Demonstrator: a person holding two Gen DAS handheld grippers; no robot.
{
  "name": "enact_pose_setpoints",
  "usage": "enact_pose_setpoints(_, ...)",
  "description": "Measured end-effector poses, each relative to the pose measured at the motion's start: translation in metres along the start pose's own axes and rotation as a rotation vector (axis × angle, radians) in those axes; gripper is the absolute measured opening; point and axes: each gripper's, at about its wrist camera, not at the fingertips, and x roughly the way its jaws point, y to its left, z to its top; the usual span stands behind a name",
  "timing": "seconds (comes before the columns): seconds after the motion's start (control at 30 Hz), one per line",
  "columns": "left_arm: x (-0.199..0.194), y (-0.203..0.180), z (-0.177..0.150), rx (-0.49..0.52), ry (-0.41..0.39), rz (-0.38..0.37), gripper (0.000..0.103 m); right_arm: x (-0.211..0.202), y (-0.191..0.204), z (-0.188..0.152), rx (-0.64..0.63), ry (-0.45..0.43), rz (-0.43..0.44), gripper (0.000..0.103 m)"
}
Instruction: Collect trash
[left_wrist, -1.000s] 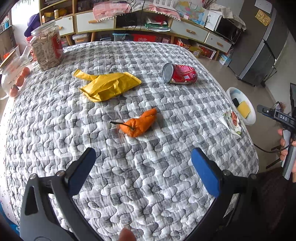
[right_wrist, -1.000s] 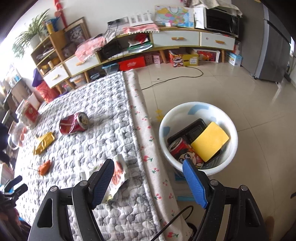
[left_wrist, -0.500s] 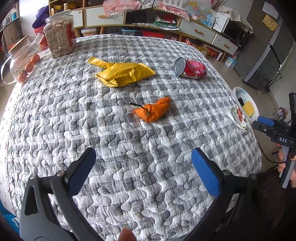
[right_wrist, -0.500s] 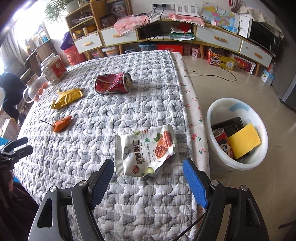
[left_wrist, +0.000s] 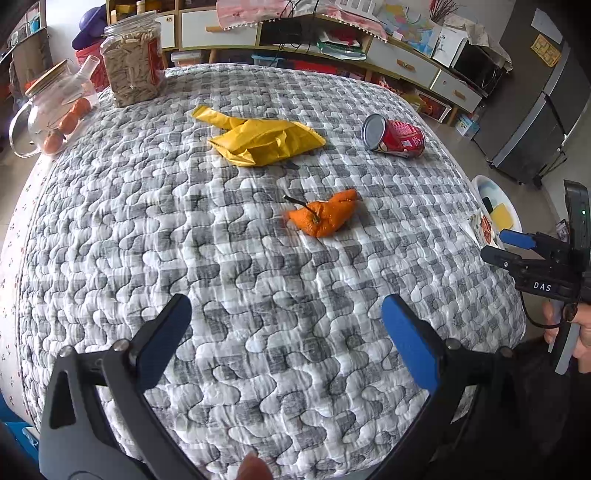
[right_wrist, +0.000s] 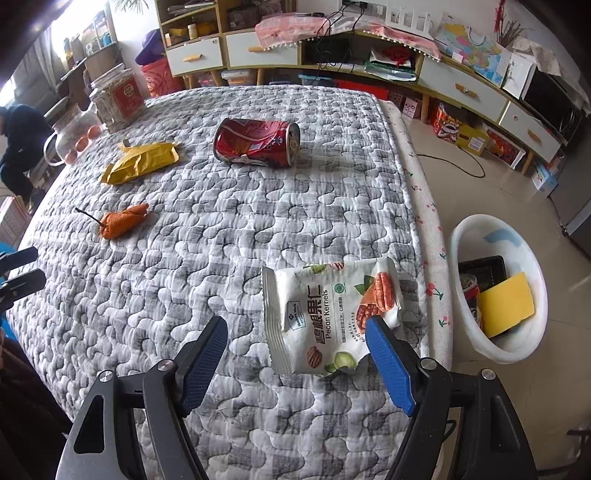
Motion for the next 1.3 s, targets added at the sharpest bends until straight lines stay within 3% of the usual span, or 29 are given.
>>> enact_pose_setpoints(0.2,0.001,0.007,0.000,-0.012,0.000,0.003,0.102,0.015,0.013,0.008,-0.044,0.020,-0.039,0.075)
enact_pose_setpoints(0.27,0.000,0.007,0.000,-0.015,-0.002,0.003,0.102,0.020,0.015,0.011,-0.053,0.028,-0.047,0.069)
enact_pose_setpoints(0.43,0.000,0.009,0.001,-0.021,-0.007,0.003,0.102,0.033,0.015,0.017,-0.051,0.059,-0.054,0.042)
enact_pose_setpoints(0.73,0.001,0.010,0.004,-0.016,-0.024,0.023,0.102,0.036,0.013,0.029,-0.050,0.045,-0.065,0.012)
enact_pose_setpoints(1.03,0.001,0.012,0.016,-0.016,-0.056,0.028,0.102,0.011,0.002,0.043,0.025,-0.020,-0.036,0.008)
enact_pose_setpoints(1.3,0.029,-0.011,0.043,0.032,-0.005,-0.026,0.102,-0.009,-0.011,0.055,0.080,-0.075,0.018,0.007)
